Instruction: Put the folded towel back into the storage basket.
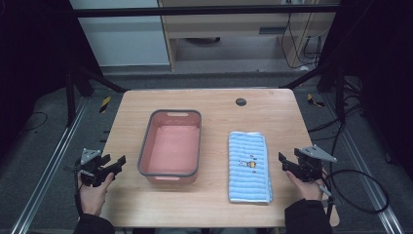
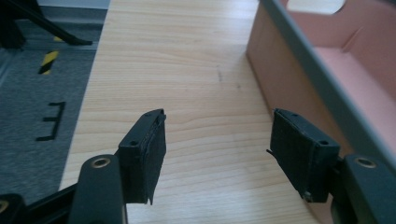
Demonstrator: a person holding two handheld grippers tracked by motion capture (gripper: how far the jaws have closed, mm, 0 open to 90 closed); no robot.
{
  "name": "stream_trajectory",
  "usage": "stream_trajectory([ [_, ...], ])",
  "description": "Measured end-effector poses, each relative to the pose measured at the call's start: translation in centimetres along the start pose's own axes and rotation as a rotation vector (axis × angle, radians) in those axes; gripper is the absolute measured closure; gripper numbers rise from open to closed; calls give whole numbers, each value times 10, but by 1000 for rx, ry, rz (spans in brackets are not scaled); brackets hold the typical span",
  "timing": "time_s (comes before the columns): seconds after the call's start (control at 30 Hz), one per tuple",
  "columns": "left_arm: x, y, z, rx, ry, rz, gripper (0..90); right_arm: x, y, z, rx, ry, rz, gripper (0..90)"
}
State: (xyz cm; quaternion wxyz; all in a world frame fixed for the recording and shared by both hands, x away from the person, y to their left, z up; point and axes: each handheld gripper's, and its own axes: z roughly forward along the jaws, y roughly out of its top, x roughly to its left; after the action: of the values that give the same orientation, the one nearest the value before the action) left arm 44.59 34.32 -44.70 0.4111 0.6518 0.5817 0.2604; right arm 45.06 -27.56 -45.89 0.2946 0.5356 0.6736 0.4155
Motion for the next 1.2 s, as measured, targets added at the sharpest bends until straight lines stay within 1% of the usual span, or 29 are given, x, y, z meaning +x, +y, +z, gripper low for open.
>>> stream_trajectory([
  [0.1,-2,3,-4,-20,-1,1,371,1,2,-2,-6,7,-3,366],
  [0.2,-6,5,-7,-28,-11,16,371,1,4,-5,-5,7,7,395],
  [0.33,-10,8,-10,-41,-19,29,379,0,6,-5,0,16,14,403],
  [0.37,-14,10,-13,-58,-29,29,386,1,6,-6,-5,21,14,404],
  [0.47,-17,12,-15,-58,-37,33,386,1,7,-6,-6,24,11,405],
  [0.5,-21,14,-17,-64,-49,36,388,2,9,-7,-20,24,9,409],
  [0.57,-24,15,-18,-70,-49,37,387,2,10,-7,-24,20,1,409],
  [0.6,-28,17,-20,-80,-59,44,392,2,11,-6,-33,21,-4,409],
  [0.67,-30,18,-21,-84,-58,46,392,2,12,-6,-30,24,-3,409],
  [0.77,-36,19,-22,-86,-71,57,391,2,13,-3,-25,29,-9,412],
  [0.83,-40,21,-22,-88,-87,61,383,3,14,-2,-19,29,-18,423],
  [0.87,-42,22,-22,-90,-94,63,376,4,15,-3,-13,37,-8,427],
  [0.9,-45,24,-23,-96,-101,71,371,5,18,-3,-16,49,-15,431],
  [0.97,-51,27,-24,-105,-112,80,369,5,21,-3,-21,54,-12,430],
  [1.03,-53,28,-24,-105,-112,82,366,5,22,-4,-26,57,-9,430],
  [1.07,-58,31,-24,-112,-116,86,363,5,25,-5,-32,56,-9,432],
  [1.1,-58,31,-24,-112,-116,86,361,5,27,-5,-36,55,-9,432],
  [1.13,-62,32,-23,-107,-119,90,357,5,28,-6,-37,59,-9,432],
  [1.17,-62,32,-23,-107,-119,90,355,5,28,-6,-37,59,-9,432],
  [1.2,-64,33,-23,-110,-120,93,355,5,29,-6,-39,59,-8,436],
])
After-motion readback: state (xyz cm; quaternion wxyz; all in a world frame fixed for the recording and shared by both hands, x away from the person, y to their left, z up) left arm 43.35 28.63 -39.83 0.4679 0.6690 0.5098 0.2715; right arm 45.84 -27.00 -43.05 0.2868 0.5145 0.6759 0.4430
